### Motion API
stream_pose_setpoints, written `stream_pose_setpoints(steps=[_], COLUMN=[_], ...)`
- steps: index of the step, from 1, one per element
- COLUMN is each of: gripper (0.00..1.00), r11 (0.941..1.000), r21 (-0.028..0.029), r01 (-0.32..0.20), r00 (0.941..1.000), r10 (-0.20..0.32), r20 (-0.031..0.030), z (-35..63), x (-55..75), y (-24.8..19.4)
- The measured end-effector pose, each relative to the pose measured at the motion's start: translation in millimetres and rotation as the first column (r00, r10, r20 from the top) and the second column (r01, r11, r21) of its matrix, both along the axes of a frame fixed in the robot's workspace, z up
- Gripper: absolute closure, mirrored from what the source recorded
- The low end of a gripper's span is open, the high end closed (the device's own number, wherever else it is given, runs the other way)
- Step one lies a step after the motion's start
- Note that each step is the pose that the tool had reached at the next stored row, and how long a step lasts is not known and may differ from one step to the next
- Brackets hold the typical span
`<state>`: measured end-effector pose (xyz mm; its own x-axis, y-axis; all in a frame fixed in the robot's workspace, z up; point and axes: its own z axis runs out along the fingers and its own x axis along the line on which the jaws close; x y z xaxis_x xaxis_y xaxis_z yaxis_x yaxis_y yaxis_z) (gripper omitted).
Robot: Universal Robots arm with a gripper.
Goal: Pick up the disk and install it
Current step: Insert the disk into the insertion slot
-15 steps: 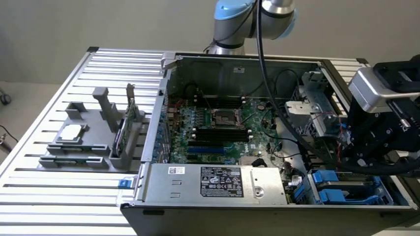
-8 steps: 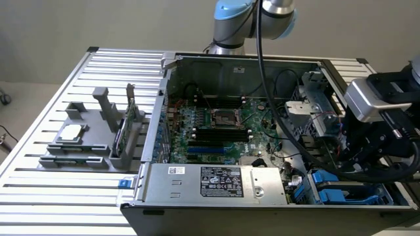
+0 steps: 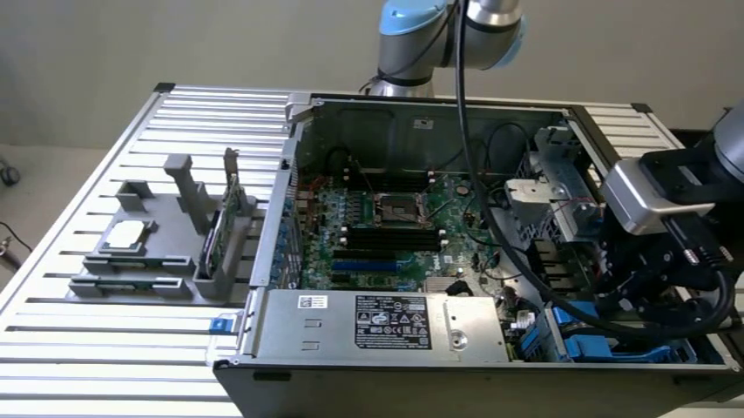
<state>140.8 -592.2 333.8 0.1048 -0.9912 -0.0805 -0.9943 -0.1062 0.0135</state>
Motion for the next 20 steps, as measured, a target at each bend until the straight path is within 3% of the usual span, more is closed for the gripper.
stream_pose_setpoints(steps=[4,8,20], gripper=[0.75,0.75,0.75], r11=[1.0,0.9999,0.9999], r21=[-0.0015,0.0009,0.0006], r01=[-0.008,-0.011,-0.015], r00=[1.0,0.9999,0.9999], r10=[0.008,0.011,0.015], r20=[-0.0001,-0.0007,-0.0022], z=[-6.7,-8.7,26.8], x=[0.9,2.0,1.1], y=[-0.1,-0.2,-0.3])
